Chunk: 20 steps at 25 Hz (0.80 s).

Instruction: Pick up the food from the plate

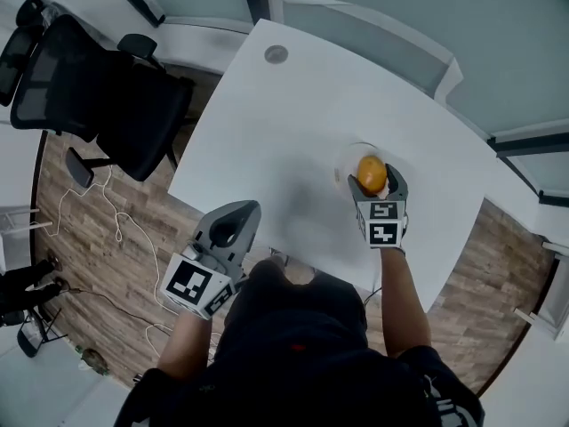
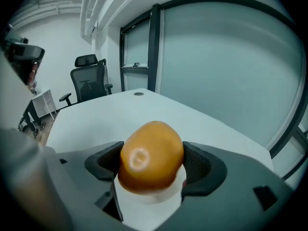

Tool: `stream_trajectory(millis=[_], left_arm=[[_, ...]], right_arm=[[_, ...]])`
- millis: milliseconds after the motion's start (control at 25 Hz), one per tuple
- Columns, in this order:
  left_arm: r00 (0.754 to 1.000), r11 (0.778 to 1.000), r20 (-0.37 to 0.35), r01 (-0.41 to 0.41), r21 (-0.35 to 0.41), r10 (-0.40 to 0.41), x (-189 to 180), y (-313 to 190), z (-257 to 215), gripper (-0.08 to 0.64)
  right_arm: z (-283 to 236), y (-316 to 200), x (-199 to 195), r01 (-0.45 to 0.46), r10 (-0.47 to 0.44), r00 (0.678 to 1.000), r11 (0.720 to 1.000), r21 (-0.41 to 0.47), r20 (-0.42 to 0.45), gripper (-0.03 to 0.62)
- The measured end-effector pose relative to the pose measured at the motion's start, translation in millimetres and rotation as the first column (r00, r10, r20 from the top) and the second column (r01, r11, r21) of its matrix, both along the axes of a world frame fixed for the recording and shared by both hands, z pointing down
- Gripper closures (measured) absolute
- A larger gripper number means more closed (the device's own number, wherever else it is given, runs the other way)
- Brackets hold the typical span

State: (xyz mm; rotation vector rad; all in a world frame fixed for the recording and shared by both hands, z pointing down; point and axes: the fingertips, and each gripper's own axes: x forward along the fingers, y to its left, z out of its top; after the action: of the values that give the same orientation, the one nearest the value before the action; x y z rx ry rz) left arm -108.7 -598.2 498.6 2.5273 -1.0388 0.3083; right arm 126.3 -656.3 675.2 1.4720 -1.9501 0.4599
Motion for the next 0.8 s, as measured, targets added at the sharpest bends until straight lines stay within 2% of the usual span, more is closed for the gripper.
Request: stream_trajectory(millis=[160, 400, 800], left_arm=[[1.0, 0.999, -0.005, -0.021, 0.033, 0.021, 12.1, 7.2, -15.5, 0.537], [0.997, 0.993, -0.012, -0.073, 0.094, 0.075, 37.9, 18.0, -44.9, 0.537], [0.986, 0.959, -0.036, -0.15, 0.241, 0.164, 77.8, 23.9, -103.2, 0.537]], right_arm=[[-47.2, 11.2, 7.1, -0.01, 0.008, 1.0, 0.995, 0.096, 0.025, 0.215], [-128.3, 38.5, 16.7, -0.02, 0.003, 0.997, 0.971, 0.239, 0.072, 0.215], [-248.6, 73.4, 19.8, -0.015, -0.033, 0.995, 0.898, 0.441, 0.099, 0.215]])
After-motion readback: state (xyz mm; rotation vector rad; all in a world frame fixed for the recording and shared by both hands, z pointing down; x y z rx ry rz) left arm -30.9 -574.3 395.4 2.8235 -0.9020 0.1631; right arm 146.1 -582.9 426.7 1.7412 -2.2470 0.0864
